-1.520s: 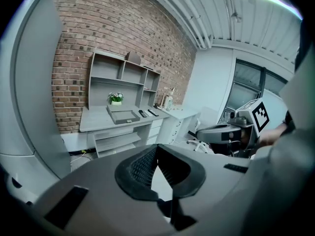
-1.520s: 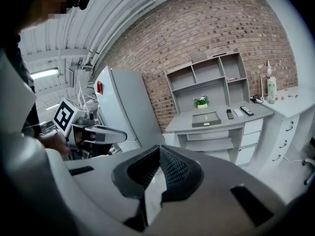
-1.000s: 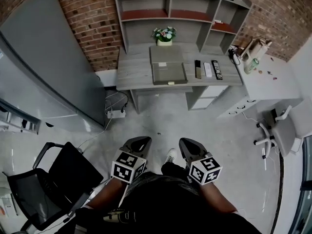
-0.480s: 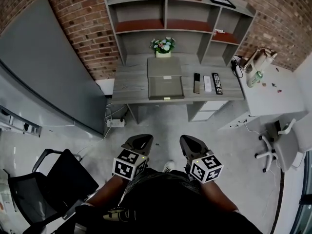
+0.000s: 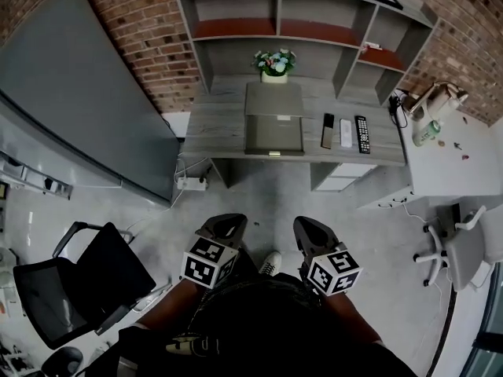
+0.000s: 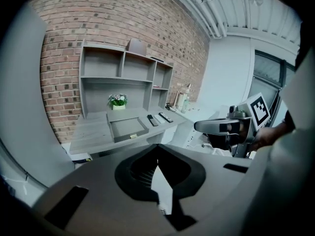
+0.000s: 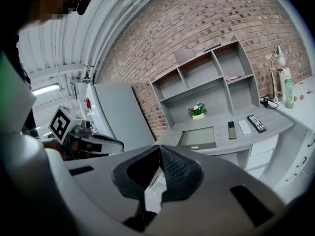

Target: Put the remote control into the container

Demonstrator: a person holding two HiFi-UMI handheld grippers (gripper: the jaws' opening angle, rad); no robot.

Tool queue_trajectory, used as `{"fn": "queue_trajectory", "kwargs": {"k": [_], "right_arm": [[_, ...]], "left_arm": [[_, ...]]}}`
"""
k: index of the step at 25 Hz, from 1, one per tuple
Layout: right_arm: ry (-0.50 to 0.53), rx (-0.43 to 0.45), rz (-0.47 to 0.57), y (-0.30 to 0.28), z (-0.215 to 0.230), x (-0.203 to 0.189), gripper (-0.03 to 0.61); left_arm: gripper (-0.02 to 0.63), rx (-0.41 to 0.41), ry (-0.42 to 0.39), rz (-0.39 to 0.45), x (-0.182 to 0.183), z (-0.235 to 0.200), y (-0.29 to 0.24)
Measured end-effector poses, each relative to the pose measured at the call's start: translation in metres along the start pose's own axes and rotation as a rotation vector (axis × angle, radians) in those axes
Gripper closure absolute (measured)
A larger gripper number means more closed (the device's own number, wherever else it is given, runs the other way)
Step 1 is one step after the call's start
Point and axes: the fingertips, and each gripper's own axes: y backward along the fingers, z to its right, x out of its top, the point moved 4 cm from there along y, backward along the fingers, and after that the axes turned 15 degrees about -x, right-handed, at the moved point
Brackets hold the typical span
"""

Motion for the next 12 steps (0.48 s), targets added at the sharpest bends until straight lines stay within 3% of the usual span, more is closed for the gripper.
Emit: {"fn": "queue_trajectory", "kwargs": {"k": [12], "right_arm": [[-0.046, -0.037, -0.047, -0.027, 0.009, -0.009, 0.571]], "left_arm": [[0.607, -0.036, 0.008, -0.068, -0.003, -0.03, -0.018]]}}
